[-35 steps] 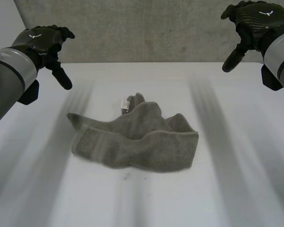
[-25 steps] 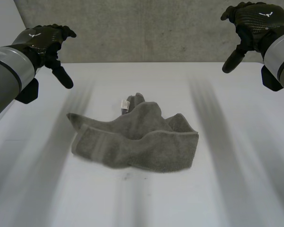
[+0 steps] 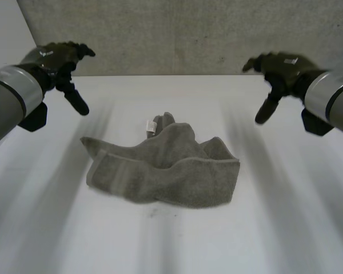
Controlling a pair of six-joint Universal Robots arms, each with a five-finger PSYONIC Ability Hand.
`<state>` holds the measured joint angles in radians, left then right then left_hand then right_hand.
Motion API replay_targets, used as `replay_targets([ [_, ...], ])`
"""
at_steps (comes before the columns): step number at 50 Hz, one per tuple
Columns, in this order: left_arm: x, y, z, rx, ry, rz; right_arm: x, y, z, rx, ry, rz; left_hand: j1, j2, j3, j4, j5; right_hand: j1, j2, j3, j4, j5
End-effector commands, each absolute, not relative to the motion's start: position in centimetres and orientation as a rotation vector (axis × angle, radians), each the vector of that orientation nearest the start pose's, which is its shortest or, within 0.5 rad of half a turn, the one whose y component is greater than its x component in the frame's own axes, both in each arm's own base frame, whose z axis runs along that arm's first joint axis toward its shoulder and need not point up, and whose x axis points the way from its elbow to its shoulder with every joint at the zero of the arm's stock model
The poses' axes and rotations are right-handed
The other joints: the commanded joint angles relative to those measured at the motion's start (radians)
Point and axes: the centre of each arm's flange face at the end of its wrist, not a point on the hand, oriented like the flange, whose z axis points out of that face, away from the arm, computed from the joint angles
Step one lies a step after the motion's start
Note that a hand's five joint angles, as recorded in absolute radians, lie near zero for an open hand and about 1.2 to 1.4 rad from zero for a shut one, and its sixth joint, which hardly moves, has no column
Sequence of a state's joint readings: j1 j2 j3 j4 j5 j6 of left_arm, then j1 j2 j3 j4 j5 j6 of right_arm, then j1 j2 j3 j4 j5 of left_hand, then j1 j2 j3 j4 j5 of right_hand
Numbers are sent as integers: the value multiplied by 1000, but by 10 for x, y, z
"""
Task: Fold the towel.
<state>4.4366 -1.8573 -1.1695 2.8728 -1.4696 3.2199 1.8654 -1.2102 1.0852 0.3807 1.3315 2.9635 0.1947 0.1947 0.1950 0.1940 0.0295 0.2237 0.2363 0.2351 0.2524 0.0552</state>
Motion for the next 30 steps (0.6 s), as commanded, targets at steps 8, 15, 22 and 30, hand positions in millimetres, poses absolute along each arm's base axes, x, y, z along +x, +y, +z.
replay_targets([
  [8,-222,-344,215,891,2563,-1777,269,-319,195,-1024,2291,-1452,77,77,77,78,68,-49,-62,-61,-78,-55],
  [15,-219,-350,186,933,2597,-1662,282,-318,165,-1053,2262,-1440,95,95,95,96,86,-12,-25,-24,-41,-19],
  [22,-220,-352,157,954,2659,-1569,297,-310,135,-1099,2268,-1369,218,218,218,219,209,134,122,123,105,128],
  [30,-220,-345,149,962,2702,-1514,301,-306,127,-1112,2271,-1338,327,327,327,328,318,334,321,322,305,328],
])
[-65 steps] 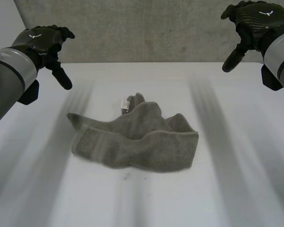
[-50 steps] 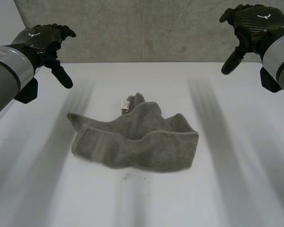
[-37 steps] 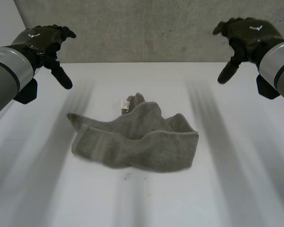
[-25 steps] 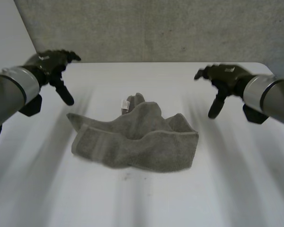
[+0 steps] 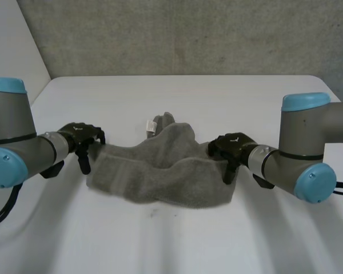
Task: Fold the towel.
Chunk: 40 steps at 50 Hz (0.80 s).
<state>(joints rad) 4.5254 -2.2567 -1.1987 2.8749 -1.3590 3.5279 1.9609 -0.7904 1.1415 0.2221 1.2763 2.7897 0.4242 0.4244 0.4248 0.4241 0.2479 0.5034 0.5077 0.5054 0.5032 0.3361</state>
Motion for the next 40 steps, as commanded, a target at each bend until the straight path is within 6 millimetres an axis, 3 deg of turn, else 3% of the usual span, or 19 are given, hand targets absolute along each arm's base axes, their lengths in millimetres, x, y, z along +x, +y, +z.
replay_targets([
  [1,-221,-342,151,968,2703,-1513,301,-306,128,-1112,2269,-1342,98,97,97,98,99,75,70,73,75,67],
  [12,-224,-330,182,981,2641,-1613,300,-303,137,-1113,2254,-1352,83,83,82,83,85,101,97,99,101,94],
  [22,-226,-317,171,1021,2697,-1556,297,-297,128,-1127,2275,-1311,83,83,82,83,85,113,109,111,113,106],
  [29,-235,-302,179,1107,2731,-1603,297,-296,127,-1129,2282,-1305,89,89,88,89,91,122,118,120,122,115],
  [35,-250,-285,179,1191,2728,-1598,296,-295,126,-1128,2285,-1301,89,89,88,89,90,259,255,257,260,252],
  [40,-252,-284,171,1209,2741,-1573,297,-295,131,-1129,2271,-1314,95,94,94,95,96,473,469,471,473,466],
])
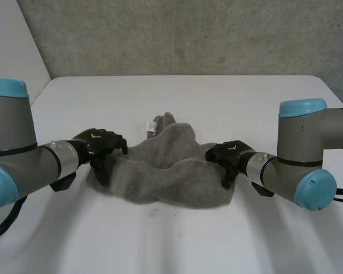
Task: Fold the towel.
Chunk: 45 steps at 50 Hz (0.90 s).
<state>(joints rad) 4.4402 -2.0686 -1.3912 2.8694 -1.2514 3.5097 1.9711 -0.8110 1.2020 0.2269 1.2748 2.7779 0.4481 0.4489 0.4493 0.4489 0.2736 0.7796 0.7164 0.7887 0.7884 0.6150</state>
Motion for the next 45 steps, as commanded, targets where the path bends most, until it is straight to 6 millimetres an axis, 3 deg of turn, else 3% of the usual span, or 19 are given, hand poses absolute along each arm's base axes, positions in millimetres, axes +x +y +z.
replay_targets([
  [1,-253,-286,166,1209,2746,-1561,297,-295,134,-1129,2265,-1326,79,79,78,79,79,282,345,273,273,272],
  [6,-252,-296,155,1179,2729,-1538,299,-298,146,-1128,2238,-1377,202,202,201,201,202,573,636,564,564,563],
  [16,-251,-333,152,1036,2608,-1576,315,-306,180,-1148,2118,-1515,528,527,526,527,528,617,680,608,608,607],
  [18,-252,-338,153,1032,2596,-1594,319,-307,187,-1153,2093,-1545,714,713,713,713,714,617,680,608,608,607],
  [19,-254,-343,157,1036,2583,-1622,322,-309,196,-1156,2062,-1585,946,945,945,945,946,617,680,608,608,607],
  [23,-259,-355,177,1025,2517,-1732,328,-318,224,-1168,1976,-1713,948,947,947,947,948,617,680,608,608,607],
  [25,-267,-364,215,1016,2407,-1902,334,-329,265,-1146,1858,-1883,948,947,947,947,948,617,680,608,608,607],
  [26,-267,-364,215,1016,2406,-1903,334,-329,265,-1146,1857,-1883,948,947,947,947,948,617,680,608,608,607],
  [28,-282,-363,277,1005,2226,-2160,337,-337,316,-1082,1704,-2073,948,947,947,947,948,617,680,608,608,607],
  [29,-282,-362,277,1005,2225,-2161,337,-337,316,-1081,1703,-2074,948,947,947,947,948,617,680,608,608,607],
  [31,-287,-360,345,881,2019,-2455,337,-338,373,-943,1477,-2278,948,947,947,947,948,617,680,608,608,607],
  [32,-287,-360,346,880,2018,-2456,337,-338,373,-942,1476,-2279,948,947,947,947,948,617,680,608,608,607],
  [34,-282,-353,407,677,1818,-2765,325,-335,423,-738,1257,-2423,948,947,947,947,948,617,680,608,608,607],
  [35,-282,-353,407,676,1817,-2767,325,-335,423,-737,1256,-2424,948,947,947,947,948,617,680,608,608,607],
  [36,-278,-349,425,597,1761,-2871,321,-332,438,-668,1176,-2447,948,947,947,947,948,617,680,608,608,607],
  [40,-276,-346,434,518,1752,-2978,321,-328,435,-654,1180,-2416,948,947,947,947,948,617,680,608,608,607],
  [42,-276,-350,404,530,1912,-2885,326,-324,402,-758,1358,-2290,948,947,947,947,948,617,680,608,608,607],
  [43,-276,-350,404,531,1913,-2885,326,-324,402,-759,1359,-2289,948,947,947,947,948,617,680,608,608,607],
  [45,-271,-351,346,572,2187,-2638,331,-310,351,-977,1573,-2068,948,947,947,947,948,617,680,608,608,607],
])
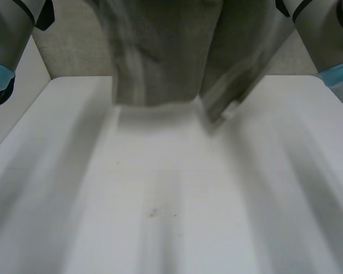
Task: Fold the towel.
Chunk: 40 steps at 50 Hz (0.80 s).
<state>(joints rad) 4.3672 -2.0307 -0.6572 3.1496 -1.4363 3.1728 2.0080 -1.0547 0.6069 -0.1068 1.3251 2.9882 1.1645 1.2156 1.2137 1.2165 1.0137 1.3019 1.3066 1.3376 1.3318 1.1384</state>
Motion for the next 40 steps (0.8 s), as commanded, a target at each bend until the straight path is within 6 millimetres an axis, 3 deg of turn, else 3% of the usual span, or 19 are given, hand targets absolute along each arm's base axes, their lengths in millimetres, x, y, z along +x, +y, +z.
replay_targets([
  [1,-267,-347,313,586,2322,-2495,335,-298,325,-1094,1649,-1947,232,181,183,180,208,94,90,59,64,83],
  [2,-267,-347,312,586,2323,-2494,335,-298,325,-1095,1650,-1946,232,181,183,180,208,94,90,59,64,83],
  [3,-260,-343,283,588,2423,-2366,344,-277,294,-1242,1708,-1796,232,181,183,180,208,94,90,59,64,83],
  [4,-260,-343,283,588,2424,-2365,344,-277,293,-1243,1709,-1795,232,181,183,180,208,94,90,59,64,83],
  [6,-244,-334,231,598,2555,-2142,347,-244,244,-1451,1790,-1570,232,181,183,180,208,94,90,59,64,83],
  [7,-244,-334,231,598,2555,-2141,347,-244,244,-1452,1790,-1569,232,181,183,180,208,94,90,59,64,83],
  [9,-236,-326,199,631,2573,-2050,343,-234,215,-1500,1847,-1486,232,181,183,180,208,94,90,59,64,83],
  [11,-233,-324,190,649,2557,-2039,342,-234,205,-1492,1869,-1481,232,181,183,180,208,94,90,59,64,83],
  [12,-230,-323,184,656,2536,-2038,341,-236,198,-1477,1887,-1492,232,181,183,180,208,-120,-124,-155,-150,-131],
  [13,-230,-323,184,656,2536,-2038,341,-236,198,-1477,1887,-1492,232,181,183,180,208,-122,-127,-158,-152,-133],
  [14,-226,-324,182,651,2523,-2037,340,-239,195,-1455,1909,-1519,232,181,183,180,208,-456,-461,-492,-486,-467],
  [15,-226,-324,182,651,2523,-2037,340,-239,195,-1455,1909,-1520,232,181,183,180,208,-459,-464,-495,-489,-470],
  [16,-224,-325,182,649,2510,-2044,337,-244,196,-1417,1944,-1556,232,181,183,180,208,-709,-714,-745,-739,-720],
  [17,-224,-325,185,648,2500,-2055,335,-248,198,-1375,1977,-1589,232,181,183,180,208,-773,-778,-809,-803,-784],
  [21,-223,-324,199,640,2460,-2104,330,-252,206,-1266,2031,-1643,232,181,183,180,208,-794,-799,-830,-824,-805],
  [23,-223,-324,215,631,2413,-2159,317,-261,211,-1132,2085,-1678,232,181,183,180,208,-794,-799,-830,-824,-805],
  [28,-221,-322,232,617,2359,-2217,290,-280,206,-1026,2154,-1708,232,181,183,180,208,-780,-784,-815,-809,-791],
  [34,-222,-317,253,643,2300,-2296,287,-290,201,-1068,2122,-1738,232,181,183,180,208,-771,-775,-806,-801,-782],
  [40,-223,-311,264,669,2269,-2341,290,-306,194,-1317,2035,-1757,232,181,183,180,208,-765,-770,-801,-795,-776],
])
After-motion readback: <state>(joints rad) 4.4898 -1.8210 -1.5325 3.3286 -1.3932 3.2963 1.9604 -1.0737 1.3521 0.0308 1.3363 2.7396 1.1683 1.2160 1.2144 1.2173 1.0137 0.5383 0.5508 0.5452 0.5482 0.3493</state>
